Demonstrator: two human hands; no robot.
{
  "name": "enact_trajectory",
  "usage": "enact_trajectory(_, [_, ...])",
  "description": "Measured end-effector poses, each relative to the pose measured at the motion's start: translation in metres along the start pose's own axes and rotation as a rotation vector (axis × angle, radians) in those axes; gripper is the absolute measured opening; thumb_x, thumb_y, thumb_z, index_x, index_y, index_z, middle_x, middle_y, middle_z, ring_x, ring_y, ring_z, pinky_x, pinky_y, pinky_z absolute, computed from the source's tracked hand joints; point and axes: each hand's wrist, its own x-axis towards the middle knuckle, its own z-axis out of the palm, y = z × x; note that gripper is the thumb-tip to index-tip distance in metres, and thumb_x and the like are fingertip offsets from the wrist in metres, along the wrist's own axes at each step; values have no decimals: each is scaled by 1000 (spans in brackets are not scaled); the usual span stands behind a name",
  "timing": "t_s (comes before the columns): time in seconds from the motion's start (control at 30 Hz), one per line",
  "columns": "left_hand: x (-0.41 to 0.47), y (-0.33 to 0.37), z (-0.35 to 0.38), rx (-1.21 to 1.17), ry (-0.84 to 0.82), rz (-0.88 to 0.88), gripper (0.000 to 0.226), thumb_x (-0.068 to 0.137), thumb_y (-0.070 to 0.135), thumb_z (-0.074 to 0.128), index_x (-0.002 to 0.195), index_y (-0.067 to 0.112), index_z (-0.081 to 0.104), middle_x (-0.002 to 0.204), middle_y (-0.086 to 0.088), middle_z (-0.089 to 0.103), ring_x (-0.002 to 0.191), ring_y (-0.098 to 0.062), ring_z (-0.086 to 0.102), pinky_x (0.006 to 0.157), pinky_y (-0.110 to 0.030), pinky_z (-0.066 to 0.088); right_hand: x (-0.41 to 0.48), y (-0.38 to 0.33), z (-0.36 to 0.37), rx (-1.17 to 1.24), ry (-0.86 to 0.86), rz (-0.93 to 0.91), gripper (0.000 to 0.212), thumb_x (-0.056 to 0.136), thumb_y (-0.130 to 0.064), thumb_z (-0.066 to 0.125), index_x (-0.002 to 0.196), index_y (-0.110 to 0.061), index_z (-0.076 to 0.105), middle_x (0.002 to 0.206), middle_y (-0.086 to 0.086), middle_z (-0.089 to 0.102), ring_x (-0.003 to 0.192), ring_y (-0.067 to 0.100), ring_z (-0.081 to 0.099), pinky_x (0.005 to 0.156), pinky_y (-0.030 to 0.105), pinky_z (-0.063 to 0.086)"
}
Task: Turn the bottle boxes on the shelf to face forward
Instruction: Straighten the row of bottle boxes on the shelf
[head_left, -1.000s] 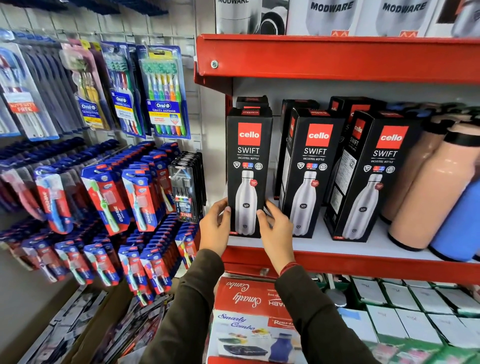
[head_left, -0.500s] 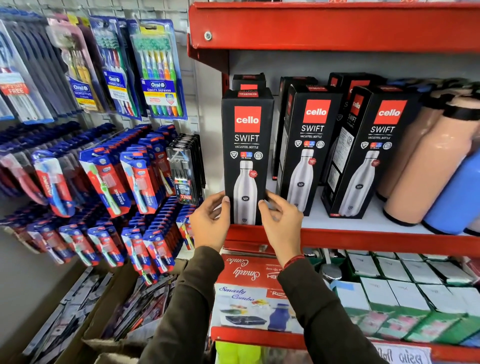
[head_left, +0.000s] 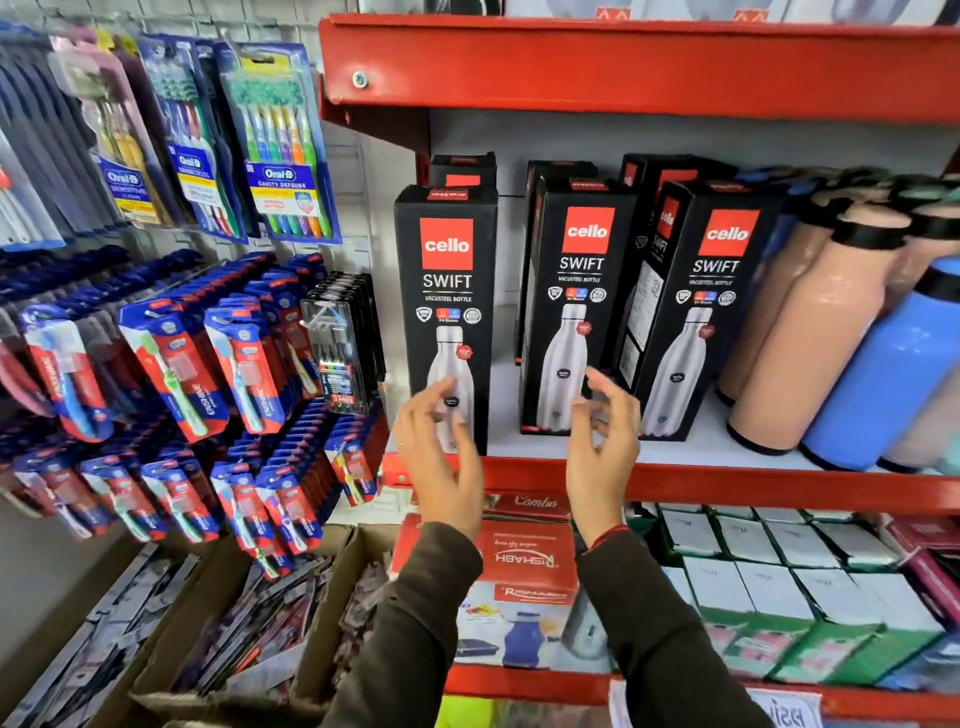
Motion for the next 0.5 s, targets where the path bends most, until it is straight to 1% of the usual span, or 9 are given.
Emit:
enact_trajectory(0.07, [-8, 9, 18, -4, -109, 49, 33, 99, 9, 48, 130, 18, 54, 127, 1, 56, 120, -12, 51, 105, -36, 43, 10, 4, -8, 21, -47, 20, 36, 100, -17, 53, 136, -23, 53, 132, 1, 51, 122, 13, 55, 103, 27, 47])
enact_trajectory(0.1, [-11, 11, 27, -1, -177, 67, 37, 100, 9, 48, 135, 17, 52, 134, 2, 55, 127, -13, 49, 110, -39, 41, 14, 7, -10, 33, -84, 36, 39, 101, -19, 51, 140, -22, 49, 139, 1, 48, 130, 11, 50, 107, 24, 44])
enact_trajectory(0.13, [-14, 14, 36, -7, -246, 81, 42, 100, 9, 47, 141, 16, 48, 143, 3, 51, 136, -12, 44, 115, -38, 37, 18, 10, -12, 36, -119, 57, 41, 102, -21, 49, 143, -22, 45, 145, 0, 44, 135, 9, 45, 110, 24, 40])
enact_trajectory(0.17, [-16, 16, 45, -19, -305, 85, 47, 101, 8, 45, 147, 16, 41, 152, 4, 43, 144, -11, 36, 121, -33, 31, 22, 12, -14, 36, -150, 85, 43, 103, -24, 47, 146, -22, 42, 150, -2, 40, 140, 9, 40, 113, 26, 35])
enact_trajectory(0.23, [-17, 18, 63, -32, -389, 39, 53, 104, 11, 39, 155, 14, 24, 164, 3, 24, 153, -7, 18, 125, -22, 16, 30, 17, -14, 38, -190, 159, 46, 104, -26, 44, 149, -23, 36, 156, -3, 35, 145, 10, 32, 118, 29, 27])
enact_trajectory(0.3, [-15, 15, 81, -27, -399, -89, 55, 106, 15, 35, 157, 11, 15, 165, 4, 12, 153, -4, 8, 125, -17, 8, 38, 20, -13, 29, -223, 225, 47, 104, -25, 42, 150, -21, 33, 159, -1, 32, 148, 13, 27, 122, 32, 22])
enact_trajectory(0.37, [-8, 10, 96, -31, -361, -272, 54, 106, 17, 33, 156, 7, 14, 165, -2, 14, 153, -10, 10, 121, -11, 5, 46, 21, -11, -9, -263, 257, 47, 105, -23, 40, 151, -15, 32, 159, 3, 32, 149, 17, 27, 119, 26, 19])
enact_trajectory(0.4, [-3, 9, 102, -36, -341, -363, 53, 106, 17, 33, 155, 5, 17, 165, -7, 18, 154, -16, 14, 119, -12, 7, 50, 22, -10, -32, -279, 265, 46, 105, -22, 40, 150, -12, 34, 158, 6, 34, 148, 19, 29, 114, 21, 20])
enact_trajectory(0.5, [11, 5, 112, -58, -306, -580, 46, 106, 20, 34, 149, 2, 37, 155, -15, 41, 147, -28, 36, 114, -21, 22, 56, 23, -9, -76, -292, 287, 41, 105, -18, 39, 143, -5, 44, 149, 12, 48, 140, 25, 41, 96, 9, 24])
